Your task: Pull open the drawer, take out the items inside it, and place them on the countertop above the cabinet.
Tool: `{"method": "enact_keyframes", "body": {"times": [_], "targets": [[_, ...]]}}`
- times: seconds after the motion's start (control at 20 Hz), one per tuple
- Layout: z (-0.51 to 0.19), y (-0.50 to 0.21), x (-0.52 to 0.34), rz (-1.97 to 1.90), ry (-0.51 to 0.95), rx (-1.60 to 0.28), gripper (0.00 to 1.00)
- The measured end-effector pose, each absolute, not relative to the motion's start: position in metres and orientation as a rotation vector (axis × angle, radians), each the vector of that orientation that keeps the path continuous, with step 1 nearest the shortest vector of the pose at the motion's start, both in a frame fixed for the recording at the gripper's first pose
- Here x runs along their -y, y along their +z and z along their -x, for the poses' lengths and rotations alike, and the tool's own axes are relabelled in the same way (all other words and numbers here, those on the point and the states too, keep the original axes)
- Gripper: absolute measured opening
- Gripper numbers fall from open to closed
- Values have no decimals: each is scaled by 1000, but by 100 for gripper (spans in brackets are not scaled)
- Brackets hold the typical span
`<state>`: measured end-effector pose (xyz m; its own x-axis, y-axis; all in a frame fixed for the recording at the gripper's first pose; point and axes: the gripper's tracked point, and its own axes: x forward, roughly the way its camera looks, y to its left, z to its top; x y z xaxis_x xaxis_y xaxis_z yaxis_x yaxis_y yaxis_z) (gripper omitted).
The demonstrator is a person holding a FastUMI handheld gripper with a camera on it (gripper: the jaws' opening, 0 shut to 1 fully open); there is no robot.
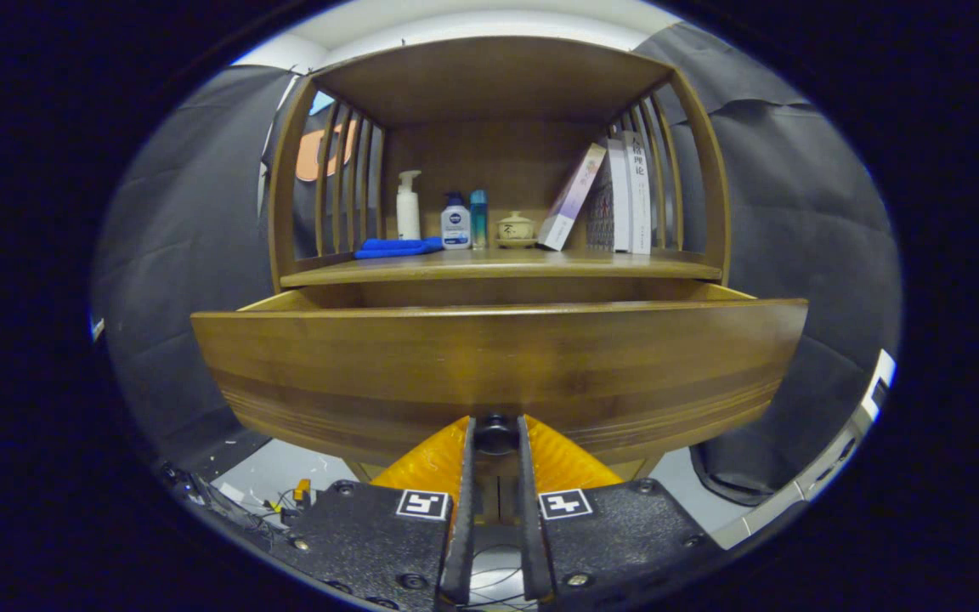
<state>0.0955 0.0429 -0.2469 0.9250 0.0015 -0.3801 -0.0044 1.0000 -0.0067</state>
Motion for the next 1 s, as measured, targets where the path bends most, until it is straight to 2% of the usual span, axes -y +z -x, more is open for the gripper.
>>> {"method": "enact_keyframes", "body": {"times": [0.3, 0.9, 1.0], "targets": [[-61, -255, -42, 7, 20, -410, 26], [-45, -259, -48, 4, 48, -423, 26], [-45, -249, -45, 5, 46, -406, 31]]}}
